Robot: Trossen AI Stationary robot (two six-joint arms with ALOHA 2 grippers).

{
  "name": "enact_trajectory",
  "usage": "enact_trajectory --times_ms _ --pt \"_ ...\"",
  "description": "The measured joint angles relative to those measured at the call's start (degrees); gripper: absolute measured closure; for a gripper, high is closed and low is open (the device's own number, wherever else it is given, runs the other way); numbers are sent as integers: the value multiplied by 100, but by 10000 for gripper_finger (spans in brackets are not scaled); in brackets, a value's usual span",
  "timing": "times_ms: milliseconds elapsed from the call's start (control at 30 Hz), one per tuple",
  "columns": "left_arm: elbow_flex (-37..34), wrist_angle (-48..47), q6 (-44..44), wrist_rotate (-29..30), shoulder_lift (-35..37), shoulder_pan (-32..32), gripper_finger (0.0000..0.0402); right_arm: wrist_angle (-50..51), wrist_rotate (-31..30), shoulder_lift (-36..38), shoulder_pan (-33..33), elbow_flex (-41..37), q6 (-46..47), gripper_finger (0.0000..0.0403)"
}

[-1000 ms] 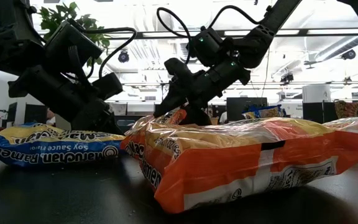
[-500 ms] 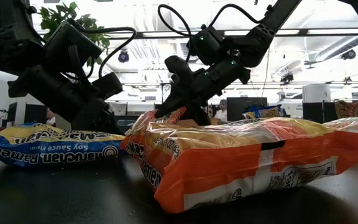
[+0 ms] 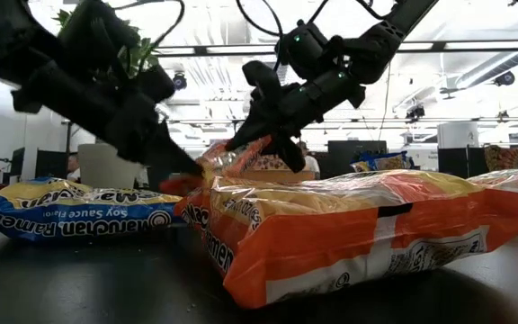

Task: Sort Maruchan noodles
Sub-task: Put the orange noodle pack into the yellow bin

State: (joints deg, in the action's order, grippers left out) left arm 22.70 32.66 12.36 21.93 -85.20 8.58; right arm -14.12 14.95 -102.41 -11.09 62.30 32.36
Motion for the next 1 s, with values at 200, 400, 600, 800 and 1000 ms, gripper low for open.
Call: enact_trajectory --times_ms 200,400,600,800,1000 --pt "0 -1068 -249 -6 1113 7 402 134 -132 373 -35 0 -54 345" --pt "0 -1771 -531 24 2086 7 402 460 -470 921 -275 35 -248 345" --pt "0 -1724 -1051 49 2662 0 402 1501 -1638 1391 -596 460 -712 345" --pt "0 -1683 -1165 372 2819 0 402 2496 -3472 1497 -1003 1042 -1121 345" --pt "0 -1685 -1165 372 2821 0 402 2819 -4025 1286 -1477 1150 -1034 345"
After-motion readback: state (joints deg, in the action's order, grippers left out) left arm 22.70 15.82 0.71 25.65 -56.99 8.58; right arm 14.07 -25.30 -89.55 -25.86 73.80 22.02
